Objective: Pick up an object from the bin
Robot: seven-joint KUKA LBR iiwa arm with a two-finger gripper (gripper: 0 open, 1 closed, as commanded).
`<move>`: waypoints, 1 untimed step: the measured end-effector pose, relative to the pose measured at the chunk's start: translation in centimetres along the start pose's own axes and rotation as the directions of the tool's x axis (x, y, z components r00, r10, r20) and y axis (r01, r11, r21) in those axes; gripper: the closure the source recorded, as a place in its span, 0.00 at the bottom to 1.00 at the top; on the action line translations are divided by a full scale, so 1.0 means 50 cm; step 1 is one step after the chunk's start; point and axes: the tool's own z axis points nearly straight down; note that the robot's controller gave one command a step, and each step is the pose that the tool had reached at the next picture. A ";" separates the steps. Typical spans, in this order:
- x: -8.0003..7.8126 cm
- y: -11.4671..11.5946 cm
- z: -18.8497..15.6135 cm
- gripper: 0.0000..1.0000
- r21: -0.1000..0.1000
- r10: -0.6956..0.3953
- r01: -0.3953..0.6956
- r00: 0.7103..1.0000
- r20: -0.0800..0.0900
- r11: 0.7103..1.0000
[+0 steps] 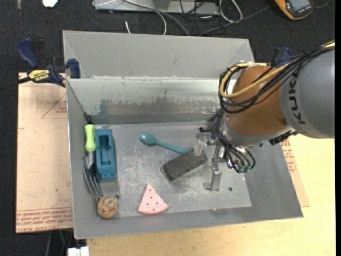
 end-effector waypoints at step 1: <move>-0.004 0.000 -0.008 0.00 0.000 0.000 0.000 1.000 0.007 1.000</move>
Offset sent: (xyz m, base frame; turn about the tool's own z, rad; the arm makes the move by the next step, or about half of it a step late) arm 0.0215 0.0398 -0.0670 0.0314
